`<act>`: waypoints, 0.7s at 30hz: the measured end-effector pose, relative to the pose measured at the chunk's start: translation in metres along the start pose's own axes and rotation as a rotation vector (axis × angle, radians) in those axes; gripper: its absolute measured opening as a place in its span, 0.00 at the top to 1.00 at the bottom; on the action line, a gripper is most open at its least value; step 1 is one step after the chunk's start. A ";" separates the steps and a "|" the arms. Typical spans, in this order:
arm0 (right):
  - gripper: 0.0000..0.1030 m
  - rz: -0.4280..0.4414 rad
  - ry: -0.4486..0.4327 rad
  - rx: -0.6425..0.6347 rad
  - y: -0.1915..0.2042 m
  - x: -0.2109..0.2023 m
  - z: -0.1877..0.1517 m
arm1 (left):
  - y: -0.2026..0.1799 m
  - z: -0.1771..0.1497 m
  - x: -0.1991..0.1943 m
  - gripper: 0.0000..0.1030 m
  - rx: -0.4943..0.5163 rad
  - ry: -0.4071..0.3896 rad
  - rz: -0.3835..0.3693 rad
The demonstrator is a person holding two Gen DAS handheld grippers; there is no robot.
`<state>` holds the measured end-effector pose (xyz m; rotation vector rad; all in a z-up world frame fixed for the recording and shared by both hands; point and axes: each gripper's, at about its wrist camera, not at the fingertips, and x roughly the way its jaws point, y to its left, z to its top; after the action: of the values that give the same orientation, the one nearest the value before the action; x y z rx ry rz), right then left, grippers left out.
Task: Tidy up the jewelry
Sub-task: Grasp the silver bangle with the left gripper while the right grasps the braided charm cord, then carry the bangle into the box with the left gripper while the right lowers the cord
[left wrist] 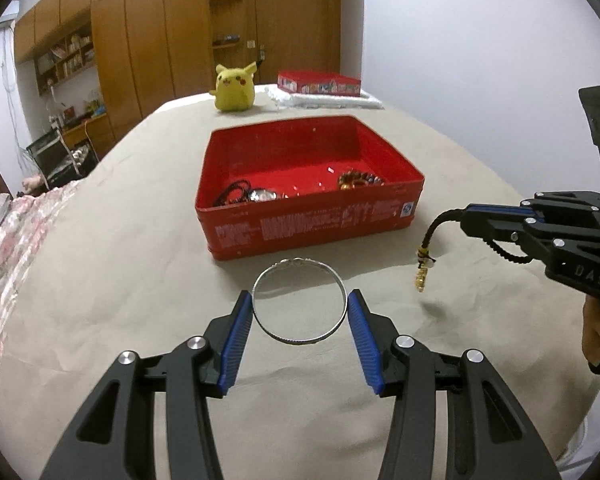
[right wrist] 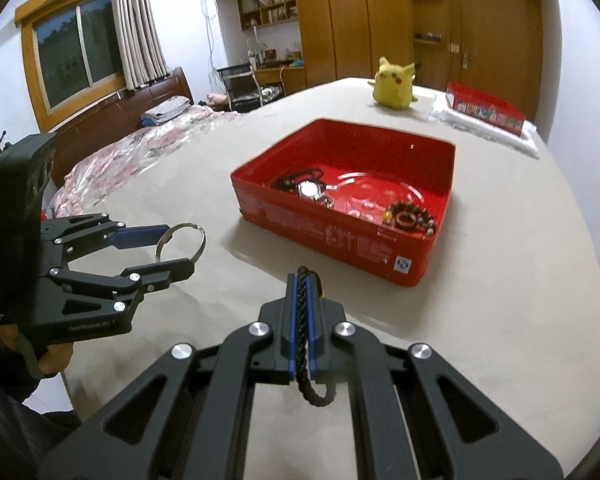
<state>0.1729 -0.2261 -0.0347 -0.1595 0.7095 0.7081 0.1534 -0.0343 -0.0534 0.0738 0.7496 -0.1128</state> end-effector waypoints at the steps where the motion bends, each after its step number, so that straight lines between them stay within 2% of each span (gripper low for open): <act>1: 0.98 -0.006 -0.009 -0.003 0.001 -0.004 0.001 | 0.000 0.001 -0.004 0.52 0.001 -0.006 -0.001; 7: 0.98 -0.028 -0.061 -0.016 0.007 -0.032 0.012 | 0.001 0.008 -0.023 0.52 0.012 -0.046 0.001; 21: 0.98 -0.075 -0.132 -0.046 0.005 -0.058 0.052 | 0.016 0.040 -0.044 0.52 0.040 -0.118 0.032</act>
<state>0.1670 -0.2351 0.0429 -0.1784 0.5589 0.6575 0.1505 -0.0191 0.0059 0.1159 0.6285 -0.1005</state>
